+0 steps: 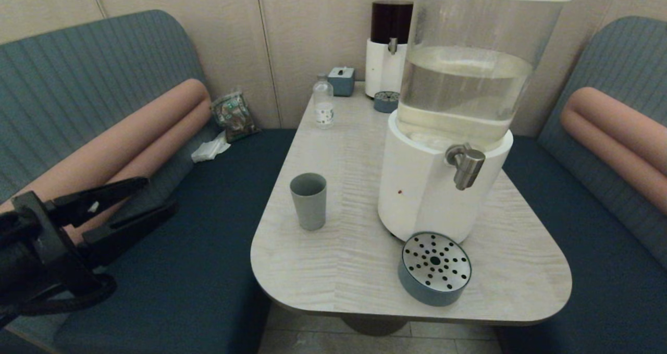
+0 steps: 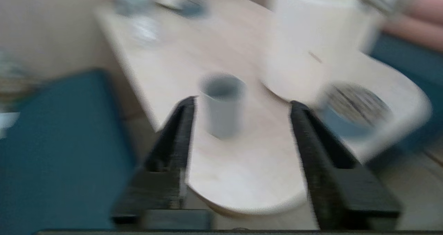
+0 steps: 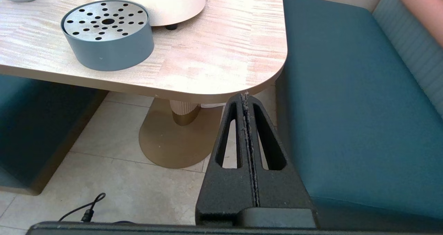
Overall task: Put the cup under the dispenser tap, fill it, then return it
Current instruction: Pick up the cup
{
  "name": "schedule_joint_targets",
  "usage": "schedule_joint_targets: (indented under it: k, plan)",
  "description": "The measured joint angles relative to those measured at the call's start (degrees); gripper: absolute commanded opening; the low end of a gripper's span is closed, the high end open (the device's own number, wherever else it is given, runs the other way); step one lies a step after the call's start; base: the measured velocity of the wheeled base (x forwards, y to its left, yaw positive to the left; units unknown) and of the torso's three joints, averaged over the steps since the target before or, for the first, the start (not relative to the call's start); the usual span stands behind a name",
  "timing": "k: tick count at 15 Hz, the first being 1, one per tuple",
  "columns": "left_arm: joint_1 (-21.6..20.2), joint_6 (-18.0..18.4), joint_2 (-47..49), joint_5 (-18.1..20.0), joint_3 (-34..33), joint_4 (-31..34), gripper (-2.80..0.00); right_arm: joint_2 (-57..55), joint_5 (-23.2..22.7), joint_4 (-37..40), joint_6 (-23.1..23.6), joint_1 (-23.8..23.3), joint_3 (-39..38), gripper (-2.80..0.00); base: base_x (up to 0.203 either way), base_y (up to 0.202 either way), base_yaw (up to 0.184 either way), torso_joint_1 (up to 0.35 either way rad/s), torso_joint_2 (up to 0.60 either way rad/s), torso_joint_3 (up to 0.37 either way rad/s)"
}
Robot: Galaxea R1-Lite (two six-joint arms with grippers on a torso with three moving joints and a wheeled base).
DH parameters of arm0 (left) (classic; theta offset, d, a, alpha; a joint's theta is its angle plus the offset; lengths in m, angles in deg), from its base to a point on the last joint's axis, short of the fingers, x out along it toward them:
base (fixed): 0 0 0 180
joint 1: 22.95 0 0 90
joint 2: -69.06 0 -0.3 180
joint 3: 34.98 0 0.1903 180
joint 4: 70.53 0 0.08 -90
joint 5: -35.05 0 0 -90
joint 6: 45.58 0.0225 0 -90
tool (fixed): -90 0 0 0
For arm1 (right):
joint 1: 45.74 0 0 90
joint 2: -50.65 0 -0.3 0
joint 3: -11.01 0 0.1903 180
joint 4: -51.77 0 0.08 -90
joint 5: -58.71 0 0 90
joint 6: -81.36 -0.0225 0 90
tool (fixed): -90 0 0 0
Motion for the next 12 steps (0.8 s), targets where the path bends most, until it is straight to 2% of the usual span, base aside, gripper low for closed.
schedule_joint_targets:
  k: [3,6,10,12]
  plan:
    - [0.0,2.29,1.95,6.74,-3.96,-3.2,0.0,0.0,0.02,0.0,-0.02,0.0,0.0,-2.8,0.0,0.0,0.0,0.0,0.0,0.0]
    - [-0.28,2.33,7.53,9.31,-6.81,-11.34,0.0,0.0,0.02,0.0,0.0,0.0,0.0,-2.8,0.0,0.0,0.0,0.0,0.0,0.0]
    - [-1.28,2.59,22.22,11.54,-4.32,-25.96,0.0,0.0,0.0,0.0,-0.02,0.0,0.0,-2.8,0.0,0.0,0.0,0.0,0.0,0.0]
    - [-1.69,2.4,31.19,15.0,-1.31,-33.37,0.0,0.0,0.0,0.0,0.0,0.0,0.0,-2.8,0.0,0.0,0.0,0.0,0.0,0.0]
